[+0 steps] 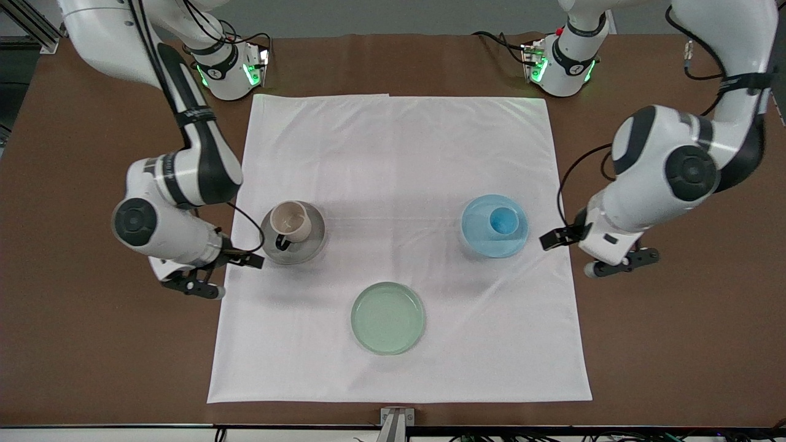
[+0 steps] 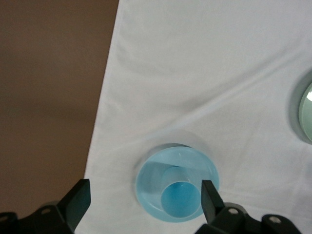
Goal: Place blue cup in blue plate and white mug in gray plate
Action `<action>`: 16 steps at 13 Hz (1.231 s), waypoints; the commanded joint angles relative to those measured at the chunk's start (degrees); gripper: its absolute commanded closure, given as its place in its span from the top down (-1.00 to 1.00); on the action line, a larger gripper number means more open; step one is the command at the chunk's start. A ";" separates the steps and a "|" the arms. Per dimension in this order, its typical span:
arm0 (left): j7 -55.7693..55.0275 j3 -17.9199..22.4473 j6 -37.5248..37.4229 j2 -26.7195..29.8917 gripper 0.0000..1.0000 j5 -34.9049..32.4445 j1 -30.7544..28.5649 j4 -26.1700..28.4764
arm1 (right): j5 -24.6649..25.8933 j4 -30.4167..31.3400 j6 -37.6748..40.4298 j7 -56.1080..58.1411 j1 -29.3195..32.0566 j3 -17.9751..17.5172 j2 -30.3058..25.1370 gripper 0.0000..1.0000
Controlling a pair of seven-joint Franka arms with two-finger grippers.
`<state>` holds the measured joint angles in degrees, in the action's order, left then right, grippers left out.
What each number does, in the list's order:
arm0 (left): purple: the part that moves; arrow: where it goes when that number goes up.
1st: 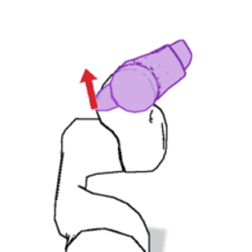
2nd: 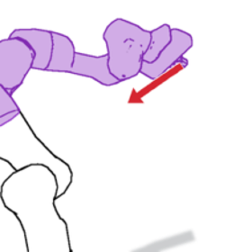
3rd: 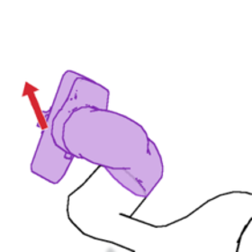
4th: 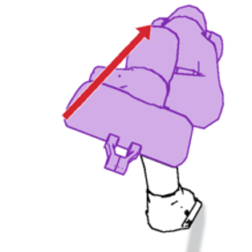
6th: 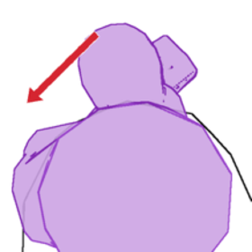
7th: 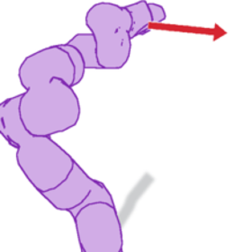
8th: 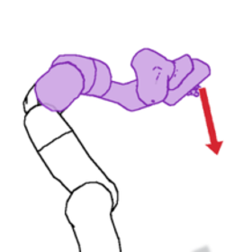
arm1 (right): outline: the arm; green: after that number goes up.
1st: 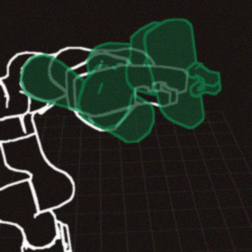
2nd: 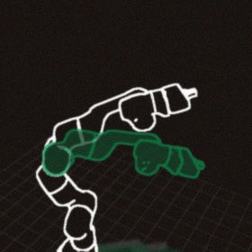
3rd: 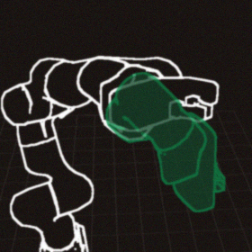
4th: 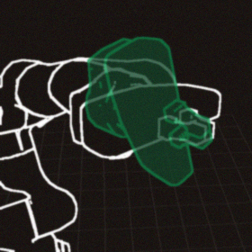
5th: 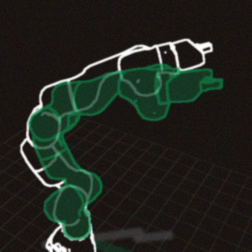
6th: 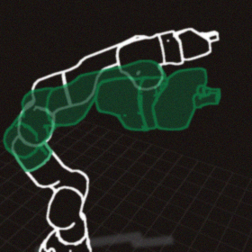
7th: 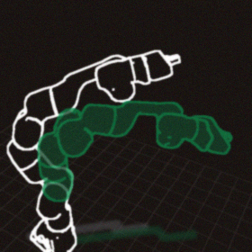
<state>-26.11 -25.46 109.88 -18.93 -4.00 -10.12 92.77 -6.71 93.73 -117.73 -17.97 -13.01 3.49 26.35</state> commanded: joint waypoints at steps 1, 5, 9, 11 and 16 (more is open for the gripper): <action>12.53 -0.30 -8.51 -0.59 1.00 -1.27 -5.51 -8.03 | 1.34 -0.04 4.67 9.07 7.44 -0.67 -4.10 1.00; 17.76 -0.21 -15.65 4.85 1.00 -1.27 -8.68 -10.77 | 7.76 -6.35 17.32 13.75 13.71 -0.85 -7.62 1.00; 21.00 -0.74 -16.71 10.56 1.00 -0.84 -10.19 -10.95 | 8.12 -14.54 24.74 14.54 15.55 -0.76 -7.01 1.00; 21.71 3.80 -18.45 13.38 1.00 -0.22 -4.16 -10.33 | 7.33 -15.24 24.30 14.02 16.35 -0.85 -7.01 1.00; 22.24 19.72 -22.78 20.58 1.00 4.95 10.10 -4.81 | 6.36 -15.25 27.90 13.48 13.80 -1.29 -7.97 1.00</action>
<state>-5.51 -10.11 87.02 -2.67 -1.84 -2.26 83.22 0.03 79.21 -91.69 -3.89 1.18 2.60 18.97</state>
